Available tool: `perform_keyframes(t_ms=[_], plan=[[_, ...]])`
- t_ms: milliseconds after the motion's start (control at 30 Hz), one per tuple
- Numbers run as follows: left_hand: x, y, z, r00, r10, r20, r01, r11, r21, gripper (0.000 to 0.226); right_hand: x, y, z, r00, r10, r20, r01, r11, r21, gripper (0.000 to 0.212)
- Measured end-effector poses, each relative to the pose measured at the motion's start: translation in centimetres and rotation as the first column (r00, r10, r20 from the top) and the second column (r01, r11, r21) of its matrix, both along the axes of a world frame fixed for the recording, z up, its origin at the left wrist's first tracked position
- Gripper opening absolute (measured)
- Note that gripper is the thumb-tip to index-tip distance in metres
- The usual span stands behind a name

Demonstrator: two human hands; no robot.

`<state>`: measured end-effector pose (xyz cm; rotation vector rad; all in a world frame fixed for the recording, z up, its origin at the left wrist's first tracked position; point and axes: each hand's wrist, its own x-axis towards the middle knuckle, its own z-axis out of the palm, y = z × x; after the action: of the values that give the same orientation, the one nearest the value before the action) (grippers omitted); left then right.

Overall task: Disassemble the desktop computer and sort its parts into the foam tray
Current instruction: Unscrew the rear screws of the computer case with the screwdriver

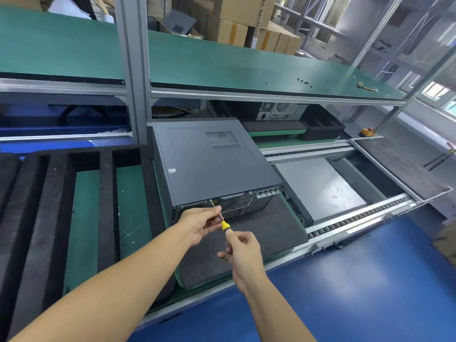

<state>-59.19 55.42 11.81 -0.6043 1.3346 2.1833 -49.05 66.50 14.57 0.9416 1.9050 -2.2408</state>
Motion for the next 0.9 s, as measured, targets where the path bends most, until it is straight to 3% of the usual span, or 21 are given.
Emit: perform_keyframes(t_ms=[67, 167, 433, 600, 667, 800, 900], plan=[[0.0, -0.1, 0.1, 1.000, -0.002, -0.013, 0.002, 1.000, -0.015, 0.010, 0.2, 0.4, 0.4, 0.991, 0.049, 0.127, -0.024, 0.981, -0.193, 0.039], [0.0, -0.3, 0.2, 1.000, -0.019, -0.018, 0.019, 1.000, -0.025, 0.009, 0.5, 0.9, 0.5, 0.969, 0.120, 0.215, -0.061, 0.963, -0.262, 0.052], [0.3, -0.8, 0.0, 0.999, -0.046, -0.018, 0.046, 0.998, 0.032, 0.013, 0.5, 0.1, -1.0, 0.993, 0.053, 0.104, -0.051, 0.999, -0.019, 0.024], [0.1, -0.6, 0.4, 0.997, -0.061, -0.040, 0.060, 0.998, -0.026, 0.018, 0.4, -0.2, -1.2, 0.997, 0.042, 0.068, -0.053, 0.984, 0.169, 0.021], [0.1, -0.4, 0.5, 0.999, -0.043, -0.033, 0.041, 0.998, -0.039, 0.017, 0.5, -0.1, -0.9, 0.993, 0.066, 0.096, -0.075, 0.993, 0.095, 0.024], [0.0, -0.5, 0.7, 0.999, -0.035, -0.022, 0.034, 0.999, -0.039, 0.014, 0.9, 0.6, -0.4, 0.968, 0.143, 0.207, -0.082, 0.956, -0.280, 0.050], [0.1, -0.6, 0.7, 0.999, -0.045, -0.019, 0.045, 0.999, -0.012, 0.014, 0.8, 0.7, -0.4, 0.974, 0.132, 0.183, -0.085, 0.965, -0.247, 0.037]])
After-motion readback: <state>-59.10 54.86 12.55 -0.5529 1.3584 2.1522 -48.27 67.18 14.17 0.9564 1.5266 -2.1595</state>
